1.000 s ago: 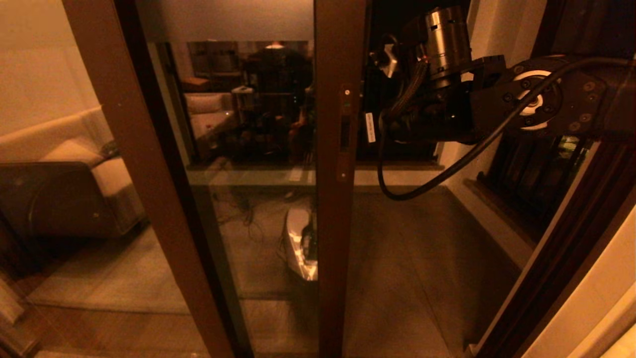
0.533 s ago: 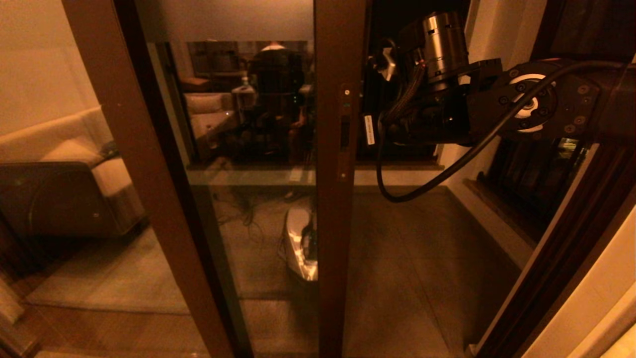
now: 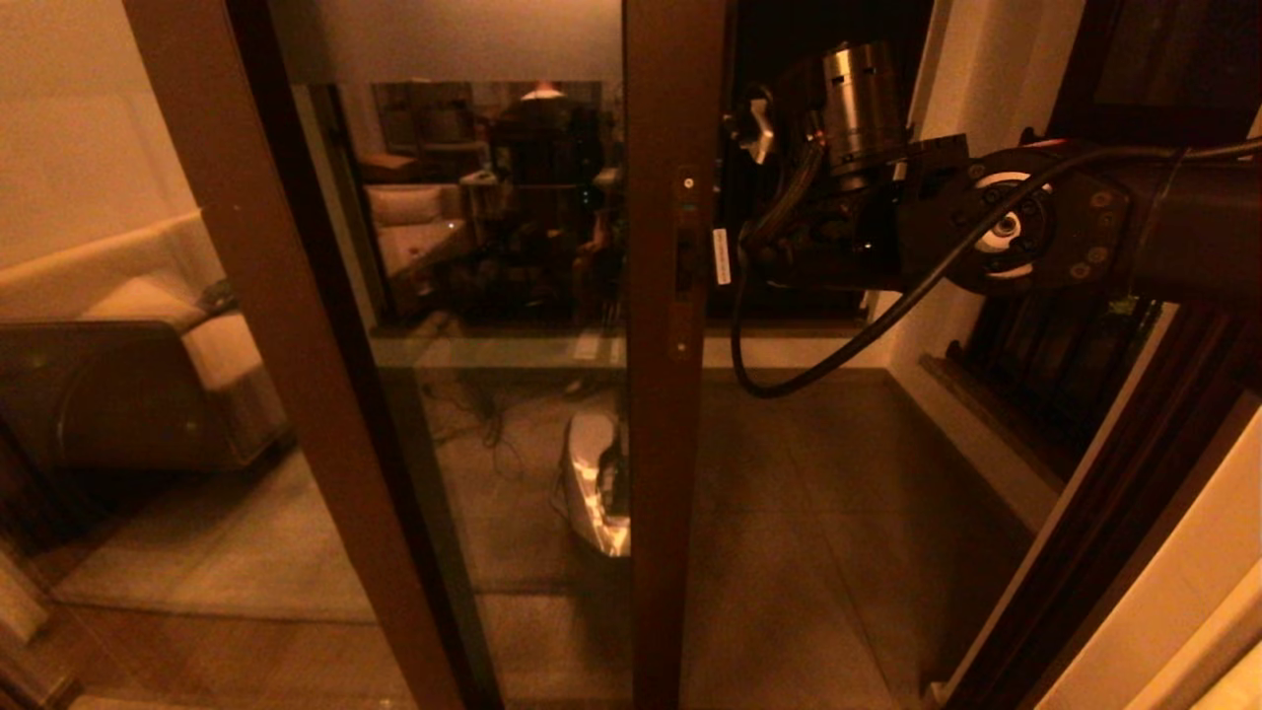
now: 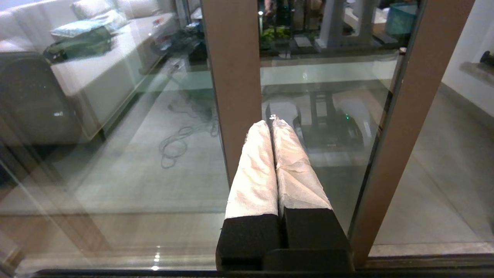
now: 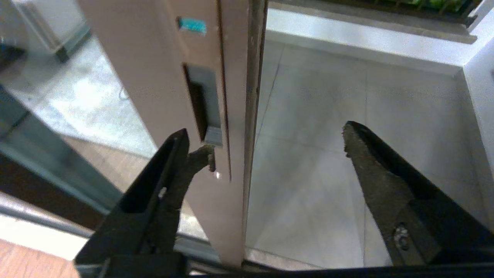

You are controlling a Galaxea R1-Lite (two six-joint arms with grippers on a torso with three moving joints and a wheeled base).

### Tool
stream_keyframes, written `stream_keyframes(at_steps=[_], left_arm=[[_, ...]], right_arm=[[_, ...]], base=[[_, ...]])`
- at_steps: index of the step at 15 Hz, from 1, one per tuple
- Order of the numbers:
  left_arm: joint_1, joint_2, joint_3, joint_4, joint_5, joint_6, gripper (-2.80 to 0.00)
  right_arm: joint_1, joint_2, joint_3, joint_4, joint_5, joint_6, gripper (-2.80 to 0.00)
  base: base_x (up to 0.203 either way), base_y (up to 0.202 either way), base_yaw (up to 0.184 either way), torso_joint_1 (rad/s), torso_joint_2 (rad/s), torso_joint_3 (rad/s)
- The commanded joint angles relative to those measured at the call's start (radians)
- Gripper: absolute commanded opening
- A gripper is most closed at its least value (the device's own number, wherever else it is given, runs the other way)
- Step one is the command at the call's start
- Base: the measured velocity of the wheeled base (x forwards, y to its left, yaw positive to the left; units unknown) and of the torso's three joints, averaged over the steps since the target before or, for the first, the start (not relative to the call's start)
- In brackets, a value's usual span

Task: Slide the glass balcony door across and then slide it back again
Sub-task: Close the slid door

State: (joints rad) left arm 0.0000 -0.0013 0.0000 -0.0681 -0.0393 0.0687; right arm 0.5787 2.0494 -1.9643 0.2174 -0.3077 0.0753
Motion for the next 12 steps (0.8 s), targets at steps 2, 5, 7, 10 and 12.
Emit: stream_keyframes(at_steps=[2, 5, 7, 10, 12], left_arm=[[0.000, 0.001, 0.030, -0.001, 0.001, 0.000, -2.80], [0.000, 0.001, 0.031, -0.001, 0.001, 0.000, -2.80], [0.000, 0.001, 0.031, -0.001, 0.001, 0.000, -2.80], [0.000, 0.001, 0.031, -0.001, 0.001, 0.000, -2.80], [0.000, 0.001, 0.031, -0.001, 0.001, 0.000, -2.80]], right_arm=[[-0.014, 0.032, -0.001, -0.037, -0.001, -0.002, 0.00], [-0.028, 0.046, -0.006, -0.044, -0.001, -0.005, 0.00], [-0.040, 0.052, -0.007, -0.055, 0.001, -0.009, 0.00], [-0.044, 0.071, -0.007, -0.076, 0.001, -0.020, 0.00], [-0.051, 0.083, -0.007, -0.093, -0.001, -0.037, 0.00]], base=[[0.000, 0.000, 0.000, 0.000, 0.00, 0.000], [0.000, 0.000, 0.000, 0.000, 0.00, 0.000], [0.000, 0.000, 0.000, 0.000, 0.00, 0.000], [0.000, 0.000, 0.000, 0.000, 0.00, 0.000], [0.000, 0.000, 0.000, 0.000, 0.00, 0.000]])
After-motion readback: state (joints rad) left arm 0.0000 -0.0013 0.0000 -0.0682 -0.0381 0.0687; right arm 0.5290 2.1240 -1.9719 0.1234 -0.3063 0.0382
